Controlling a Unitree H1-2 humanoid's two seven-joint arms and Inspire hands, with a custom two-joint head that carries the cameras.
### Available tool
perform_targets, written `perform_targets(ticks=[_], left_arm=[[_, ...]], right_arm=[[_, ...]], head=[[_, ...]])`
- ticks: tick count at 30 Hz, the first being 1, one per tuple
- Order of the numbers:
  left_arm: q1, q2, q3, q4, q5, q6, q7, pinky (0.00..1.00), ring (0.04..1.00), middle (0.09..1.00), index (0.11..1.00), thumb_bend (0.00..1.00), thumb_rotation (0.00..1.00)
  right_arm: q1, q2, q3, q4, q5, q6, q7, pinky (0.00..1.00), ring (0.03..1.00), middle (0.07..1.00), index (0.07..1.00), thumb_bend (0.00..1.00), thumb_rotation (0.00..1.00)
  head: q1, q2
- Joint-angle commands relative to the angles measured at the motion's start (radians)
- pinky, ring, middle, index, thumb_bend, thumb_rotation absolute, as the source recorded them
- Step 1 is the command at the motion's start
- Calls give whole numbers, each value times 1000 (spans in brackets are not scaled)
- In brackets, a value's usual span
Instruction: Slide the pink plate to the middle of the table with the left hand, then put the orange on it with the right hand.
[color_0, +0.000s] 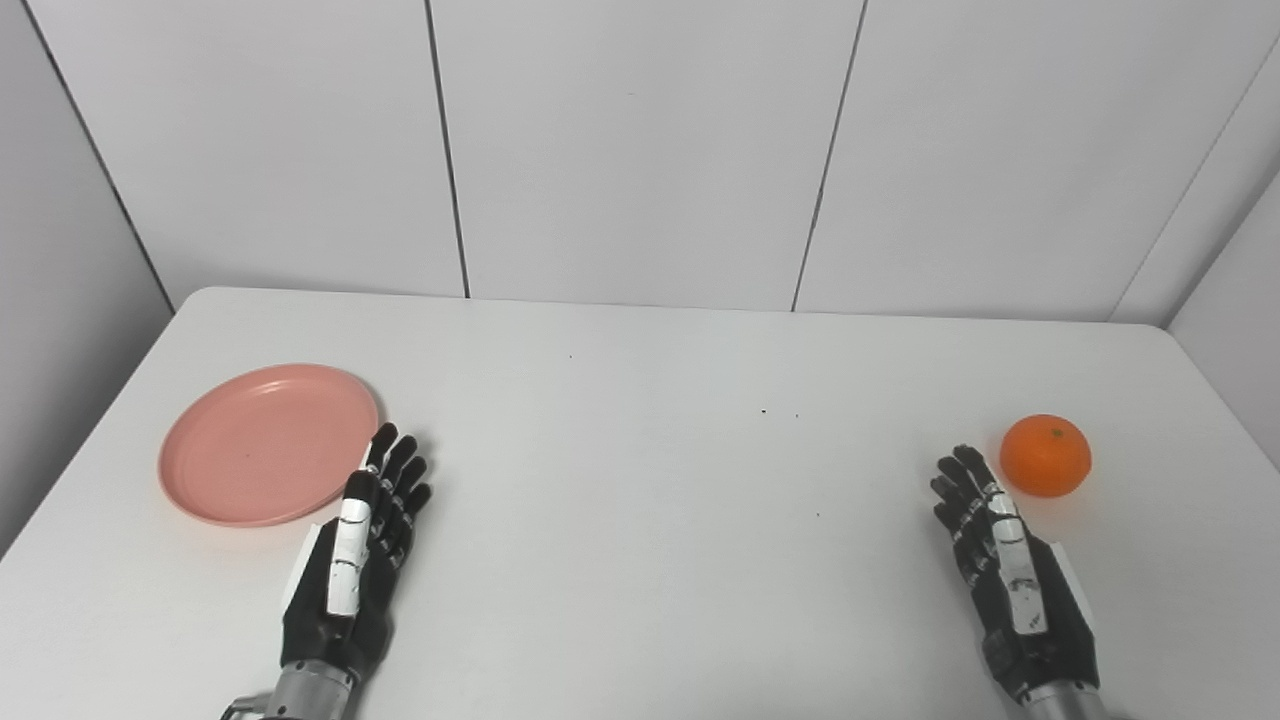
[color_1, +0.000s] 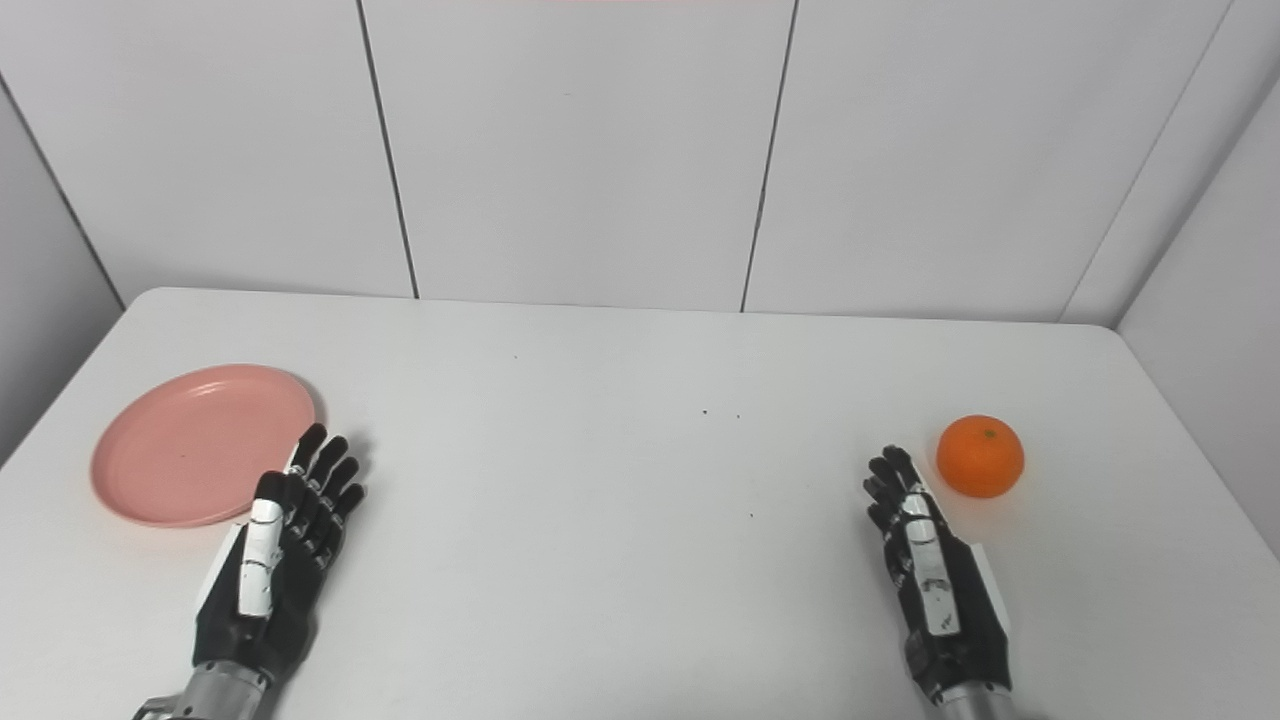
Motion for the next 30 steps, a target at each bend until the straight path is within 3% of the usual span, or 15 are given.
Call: perform_targets(ticks=[1, 25, 30], left_arm=[[22, -2, -1, 31, 8, 43, 13, 1000, 1000, 1000, 1000, 713, 942], [20, 7, -1, 43, 12, 26, 4, 1000, 1000, 1000, 1000, 730, 929], [19, 1, -5, 45, 15, 27, 7, 1000, 1000, 1000, 1000, 737, 928]], right_arm=[[49, 24, 17, 73, 13, 20, 12, 990, 950, 932, 930, 771, 877], [49, 27, 21, 69, 3, 22, 6, 980, 945, 928, 929, 775, 879], [48, 24, 16, 75, 7, 22, 6, 979, 942, 924, 928, 775, 874]], head=[[-2, 4], [-9, 7], [20, -7]])
